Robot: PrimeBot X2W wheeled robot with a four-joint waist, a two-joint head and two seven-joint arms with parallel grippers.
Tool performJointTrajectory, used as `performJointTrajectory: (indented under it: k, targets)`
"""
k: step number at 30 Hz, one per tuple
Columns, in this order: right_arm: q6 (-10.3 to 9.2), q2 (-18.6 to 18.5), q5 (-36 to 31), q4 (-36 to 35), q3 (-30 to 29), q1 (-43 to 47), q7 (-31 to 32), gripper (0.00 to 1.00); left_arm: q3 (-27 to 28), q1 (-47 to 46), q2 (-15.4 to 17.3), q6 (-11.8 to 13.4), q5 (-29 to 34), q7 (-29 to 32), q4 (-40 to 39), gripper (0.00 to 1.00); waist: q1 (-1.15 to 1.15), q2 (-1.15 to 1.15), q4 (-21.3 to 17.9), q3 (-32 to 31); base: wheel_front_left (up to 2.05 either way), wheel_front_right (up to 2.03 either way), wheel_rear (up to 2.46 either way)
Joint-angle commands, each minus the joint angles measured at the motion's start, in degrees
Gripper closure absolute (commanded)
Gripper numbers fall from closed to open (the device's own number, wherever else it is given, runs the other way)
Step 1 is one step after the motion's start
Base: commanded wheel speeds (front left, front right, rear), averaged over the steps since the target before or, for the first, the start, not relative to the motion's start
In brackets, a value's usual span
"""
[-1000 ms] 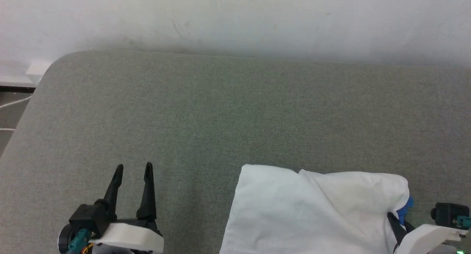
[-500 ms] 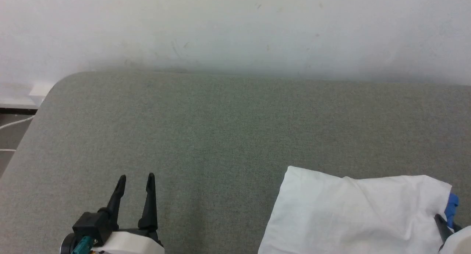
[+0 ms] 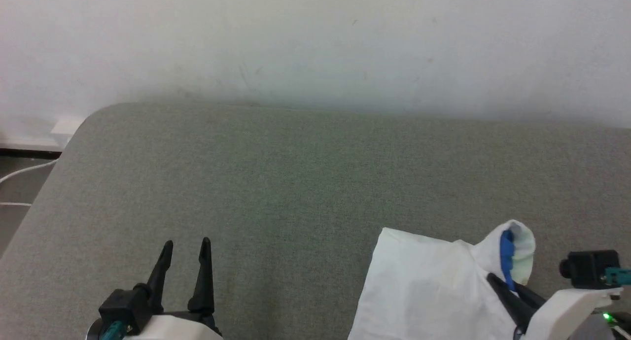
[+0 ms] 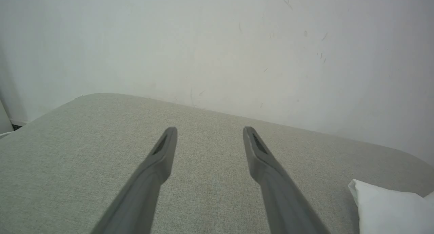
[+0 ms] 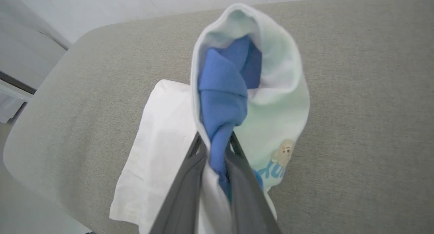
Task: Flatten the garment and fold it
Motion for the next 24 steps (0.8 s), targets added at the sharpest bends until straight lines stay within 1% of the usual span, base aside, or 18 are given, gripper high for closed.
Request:
performJointTrajectory:
  k: [1, 5, 7, 10, 17, 24]
  targets:
    - [-0.10, 0.82, 0.76, -0.77, 1.16, -0.84, 0.51, 1.00, -0.36, 0.22, -0.13, 0.21, -0.31, -0.27, -0.06, 0.00, 0.00, 0.00, 0.67, 0.24, 0.00, 0.00, 0.00]
    - [-0.10, 2.17, 0.94, -0.39, 5.64, -3.48, 0.78, 1.00, -0.92, 0.04, -0.13, 0.55, -0.56, -0.27, 0.15, 0.00, 0.00, 0.00, 1.86, 0.48, 0.00, 0.00, 0.00]
    - [-0.10, 2.81, 0.93, 0.94, 8.08, -4.81, 0.39, 1.00, -0.81, -0.14, -0.13, 0.58, -0.58, -0.27, 0.14, 0.00, 0.00, 0.00, 2.43, 0.70, 0.00, 0.00, 0.00]
    - [-0.10, 2.65, -0.88, 4.01, 12.05, -7.19, -0.68, 1.00, -0.54, -0.53, -0.13, 0.50, -0.45, -0.27, 0.16, 0.00, 0.00, 0.00, 3.20, 1.18, 0.00, 0.00, 0.00]
    - [-0.10, 1.47, -5.45, 15.88, 20.16, -13.48, -4.19, 1.00, -1.02, -2.28, -0.13, 0.34, -0.55, -0.27, 0.52, 0.00, 0.00, 0.00, 4.93, 3.36, 0.00, 0.00, 0.00]
    - [-0.10, 0.89, -7.59, 28.50, 24.81, -18.98, -7.95, 1.00, -3.24, -4.25, -0.14, 0.94, -1.41, -0.27, 1.08, 0.00, 0.00, 0.00, 6.24, 6.18, 0.00, 0.00, 0.00]
